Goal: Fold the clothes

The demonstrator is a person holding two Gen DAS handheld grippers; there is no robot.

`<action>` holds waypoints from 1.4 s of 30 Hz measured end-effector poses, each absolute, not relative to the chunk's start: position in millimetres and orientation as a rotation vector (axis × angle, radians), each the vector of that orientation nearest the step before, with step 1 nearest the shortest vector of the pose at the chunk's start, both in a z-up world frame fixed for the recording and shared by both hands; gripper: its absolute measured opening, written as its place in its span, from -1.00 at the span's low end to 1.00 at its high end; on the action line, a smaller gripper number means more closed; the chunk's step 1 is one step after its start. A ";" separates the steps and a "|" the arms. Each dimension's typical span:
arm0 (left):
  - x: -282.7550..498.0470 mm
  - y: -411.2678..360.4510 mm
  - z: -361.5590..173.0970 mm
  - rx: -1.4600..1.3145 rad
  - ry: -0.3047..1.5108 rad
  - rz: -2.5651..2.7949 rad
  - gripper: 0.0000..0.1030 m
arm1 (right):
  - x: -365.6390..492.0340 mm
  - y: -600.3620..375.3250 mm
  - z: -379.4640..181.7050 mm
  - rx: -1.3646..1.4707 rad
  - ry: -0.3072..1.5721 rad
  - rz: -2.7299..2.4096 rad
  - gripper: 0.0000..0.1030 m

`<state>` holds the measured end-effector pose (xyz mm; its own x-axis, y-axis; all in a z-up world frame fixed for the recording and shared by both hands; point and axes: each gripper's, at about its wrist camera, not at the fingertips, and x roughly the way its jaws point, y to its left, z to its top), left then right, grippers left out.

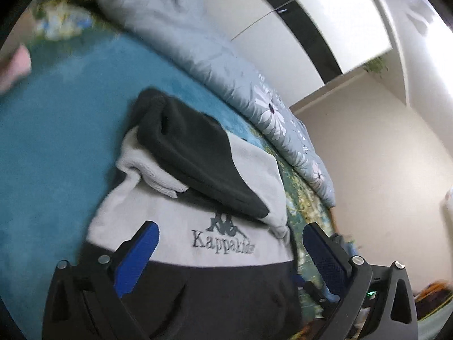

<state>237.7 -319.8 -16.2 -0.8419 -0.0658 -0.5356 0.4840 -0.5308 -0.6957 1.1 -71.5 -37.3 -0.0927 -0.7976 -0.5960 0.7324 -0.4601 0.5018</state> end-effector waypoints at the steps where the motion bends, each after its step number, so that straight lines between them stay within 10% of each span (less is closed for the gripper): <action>1: 242.9 -310.4 -10.0 0.645 1.218 -2.428 1.00 | 6.7 -65.3 -35.5 1.014 -0.100 -1.777 0.85; 16: 325.7 -196.7 59.0 0.182 0.350 -2.357 1.00 | 71.5 -9.3 -7.8 0.720 -0.030 -1.870 0.96; 32: 352.6 -184.3 38.6 0.183 0.360 -1.967 1.00 | 76.8 30.0 0.6 0.706 -0.204 -1.945 0.96; 42: 340.4 -212.4 -6.7 0.618 0.778 -2.163 1.00 | 59.7 45.2 -19.7 0.874 -0.201 -1.922 0.97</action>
